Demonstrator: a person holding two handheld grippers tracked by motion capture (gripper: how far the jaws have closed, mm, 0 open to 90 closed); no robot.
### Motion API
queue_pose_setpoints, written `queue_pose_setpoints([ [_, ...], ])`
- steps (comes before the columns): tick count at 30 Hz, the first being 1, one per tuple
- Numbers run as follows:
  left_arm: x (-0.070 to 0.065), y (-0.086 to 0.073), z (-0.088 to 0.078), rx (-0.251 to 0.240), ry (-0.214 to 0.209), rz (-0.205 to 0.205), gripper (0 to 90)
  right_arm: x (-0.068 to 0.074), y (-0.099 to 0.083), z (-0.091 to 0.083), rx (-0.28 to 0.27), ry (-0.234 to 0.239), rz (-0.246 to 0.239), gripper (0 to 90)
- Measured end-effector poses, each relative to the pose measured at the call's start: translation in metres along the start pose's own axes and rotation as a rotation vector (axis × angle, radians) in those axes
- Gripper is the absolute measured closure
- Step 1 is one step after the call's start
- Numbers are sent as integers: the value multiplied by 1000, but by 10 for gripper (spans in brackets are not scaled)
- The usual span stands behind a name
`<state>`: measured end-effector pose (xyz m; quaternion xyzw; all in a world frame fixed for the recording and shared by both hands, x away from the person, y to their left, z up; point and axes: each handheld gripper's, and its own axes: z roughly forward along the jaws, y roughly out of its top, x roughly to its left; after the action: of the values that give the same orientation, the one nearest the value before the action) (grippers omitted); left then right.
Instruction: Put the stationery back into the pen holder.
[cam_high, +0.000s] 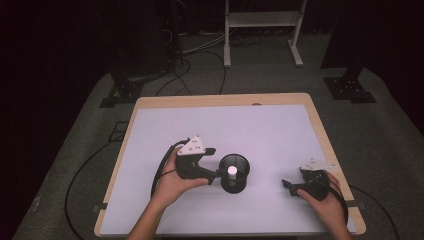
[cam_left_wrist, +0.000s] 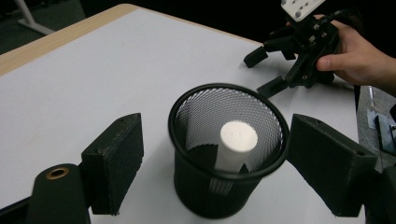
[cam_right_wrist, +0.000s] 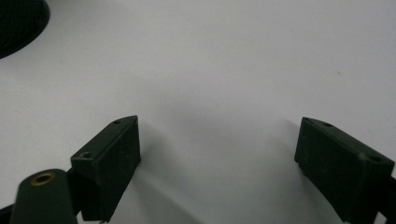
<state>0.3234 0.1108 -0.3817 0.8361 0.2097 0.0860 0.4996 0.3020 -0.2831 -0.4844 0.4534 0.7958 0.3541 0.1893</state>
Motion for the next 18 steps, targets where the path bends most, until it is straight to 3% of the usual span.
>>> queue_pose_setpoints([
  [6, 5, -18, -16, 20, 51, -19, 122, 0, 0, 0, 0, -1, -1, 133],
  [18, 10, -55, -40, 73, 130, -60, 81, 0, 0, 0, 0, -1, 1, 133],
])
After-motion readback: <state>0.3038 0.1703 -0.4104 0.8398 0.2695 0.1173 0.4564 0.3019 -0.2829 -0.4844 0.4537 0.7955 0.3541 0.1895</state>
